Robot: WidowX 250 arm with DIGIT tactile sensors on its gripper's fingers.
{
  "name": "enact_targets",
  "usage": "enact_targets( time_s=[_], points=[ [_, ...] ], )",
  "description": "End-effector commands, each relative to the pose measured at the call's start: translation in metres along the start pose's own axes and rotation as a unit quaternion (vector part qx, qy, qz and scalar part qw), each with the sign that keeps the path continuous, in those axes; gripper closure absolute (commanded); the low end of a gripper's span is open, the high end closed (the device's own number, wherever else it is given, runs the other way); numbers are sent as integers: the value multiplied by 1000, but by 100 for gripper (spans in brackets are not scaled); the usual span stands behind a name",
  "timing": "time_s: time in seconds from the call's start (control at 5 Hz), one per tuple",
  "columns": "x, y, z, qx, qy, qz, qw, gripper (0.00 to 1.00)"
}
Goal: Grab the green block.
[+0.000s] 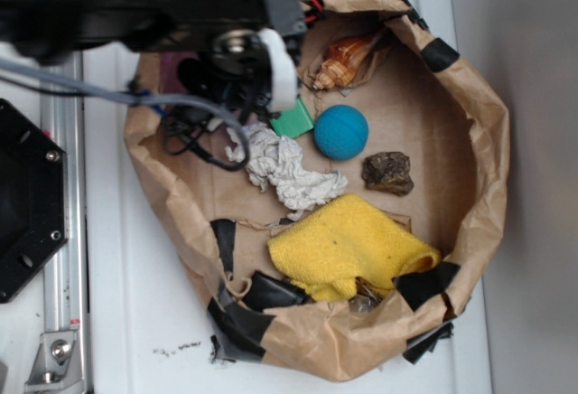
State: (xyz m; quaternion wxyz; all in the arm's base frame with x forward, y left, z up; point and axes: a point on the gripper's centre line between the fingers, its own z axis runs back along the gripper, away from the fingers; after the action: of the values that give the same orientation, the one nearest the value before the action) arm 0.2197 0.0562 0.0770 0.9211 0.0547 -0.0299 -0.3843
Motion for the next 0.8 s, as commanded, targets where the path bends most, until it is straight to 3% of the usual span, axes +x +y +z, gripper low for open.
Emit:
enact_targets(
  time_s=[0.0, 0.2, 0.4, 0.6],
  points=[
    [-12, 7, 39, -6, -12, 252, 968, 0],
    [-10, 9, 32, -6, 6, 293, 956, 0],
    [-4, 10, 24, -2, 4, 197, 980, 0],
    [8, 6, 11, 11, 0, 124, 992, 0]
  ],
)
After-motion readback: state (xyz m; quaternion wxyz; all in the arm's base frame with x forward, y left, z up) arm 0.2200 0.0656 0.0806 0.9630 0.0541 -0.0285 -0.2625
